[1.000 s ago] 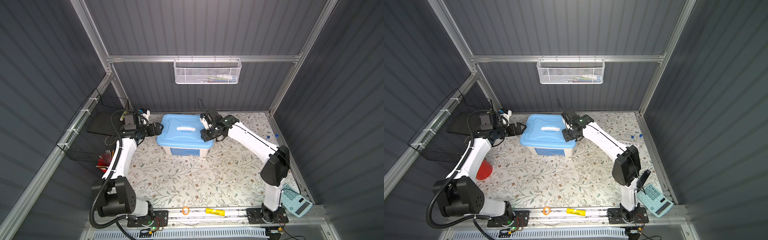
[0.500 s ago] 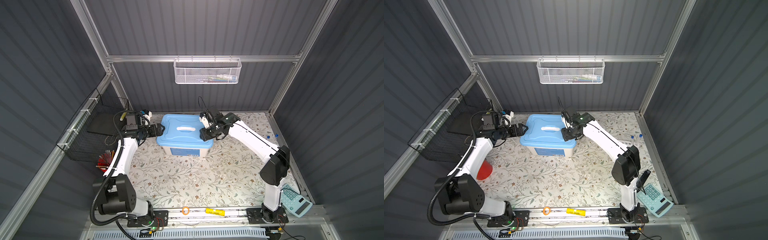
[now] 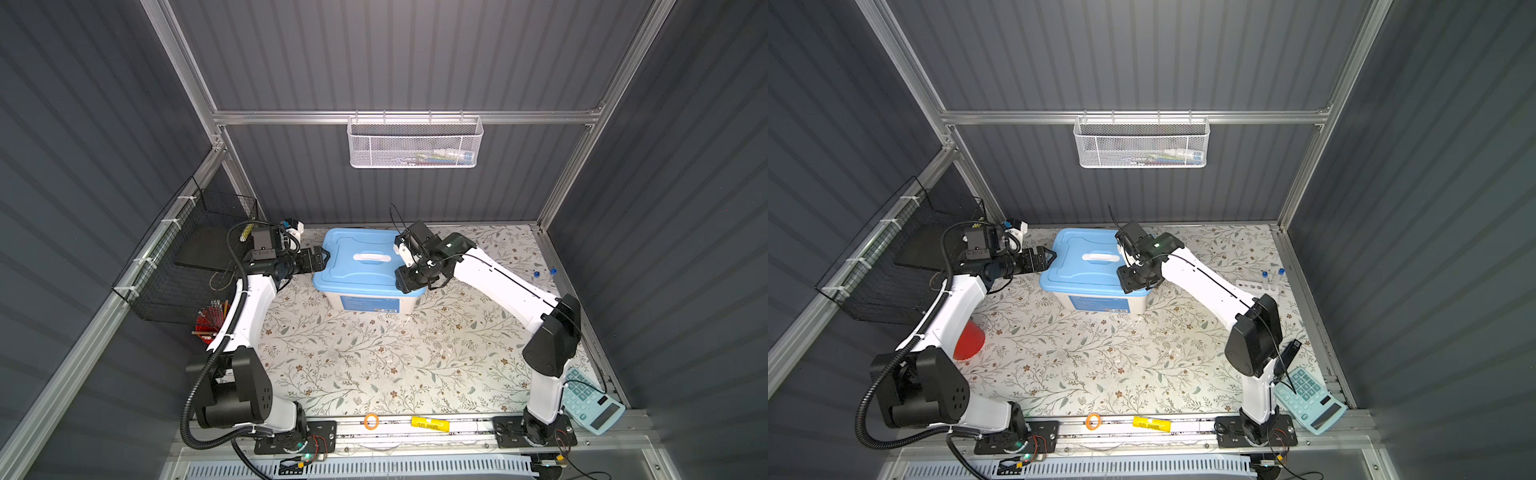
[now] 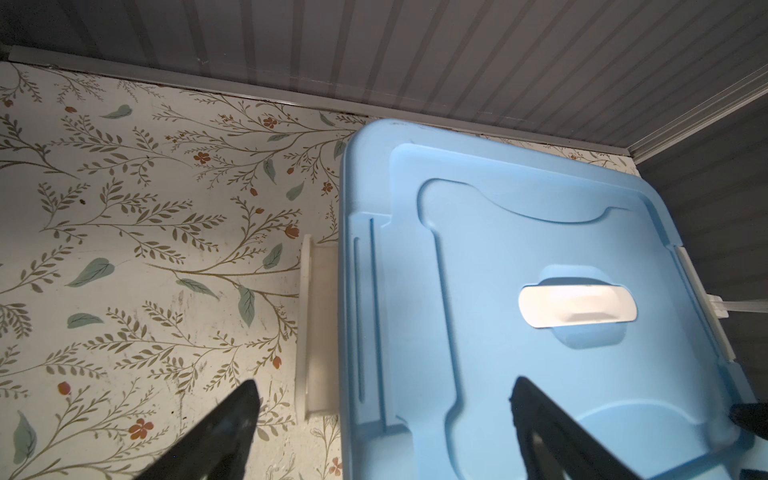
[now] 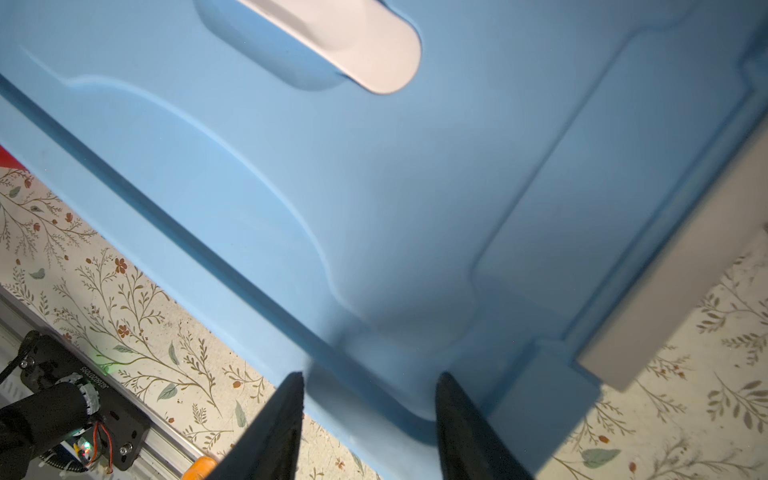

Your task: Organize the chemistry lab equipment

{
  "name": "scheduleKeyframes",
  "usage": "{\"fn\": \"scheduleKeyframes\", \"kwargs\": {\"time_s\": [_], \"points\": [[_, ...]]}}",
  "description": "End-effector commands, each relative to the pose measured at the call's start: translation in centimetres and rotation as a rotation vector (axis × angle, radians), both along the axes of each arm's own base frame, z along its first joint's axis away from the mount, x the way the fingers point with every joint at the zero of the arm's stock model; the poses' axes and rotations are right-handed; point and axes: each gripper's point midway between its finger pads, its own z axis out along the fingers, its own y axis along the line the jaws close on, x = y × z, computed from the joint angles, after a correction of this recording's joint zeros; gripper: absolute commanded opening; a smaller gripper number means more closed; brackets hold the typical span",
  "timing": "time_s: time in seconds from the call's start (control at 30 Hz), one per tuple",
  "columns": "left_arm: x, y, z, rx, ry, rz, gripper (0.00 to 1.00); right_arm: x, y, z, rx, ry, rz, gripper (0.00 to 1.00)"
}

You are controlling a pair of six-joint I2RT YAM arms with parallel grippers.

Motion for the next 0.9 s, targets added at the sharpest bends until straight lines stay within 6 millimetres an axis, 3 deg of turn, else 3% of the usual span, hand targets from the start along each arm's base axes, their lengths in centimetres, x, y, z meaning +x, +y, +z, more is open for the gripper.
{"fn": "scheduleKeyframes", "kwargs": {"time_s": [0.0,0.43,0.73,0.87], "points": [[0.2,-0.6,-0.3,-0.021,0.008,-0.022,0.95,-1.3,-1.8,-1.6,-0.079,0.056,-0.026,0.53],[0.3,-0.7,-0.5,-0.029,0.036,-0.027,0.96,-0.9,-6.1,-4.5,-0.166,0.089,-0.089,0.53],[0.3,-0.8,-1.0,-0.034,0.049,-0.028,0.96,0.8,-5.5,-2.3,-0.154,0.033,-0.063,0.53],[0.2,-0.8,-1.1,-0.032,0.053,-0.029,0.96,1.0,-5.5,-2.4,-0.170,0.031,-0.054,0.53]]}}
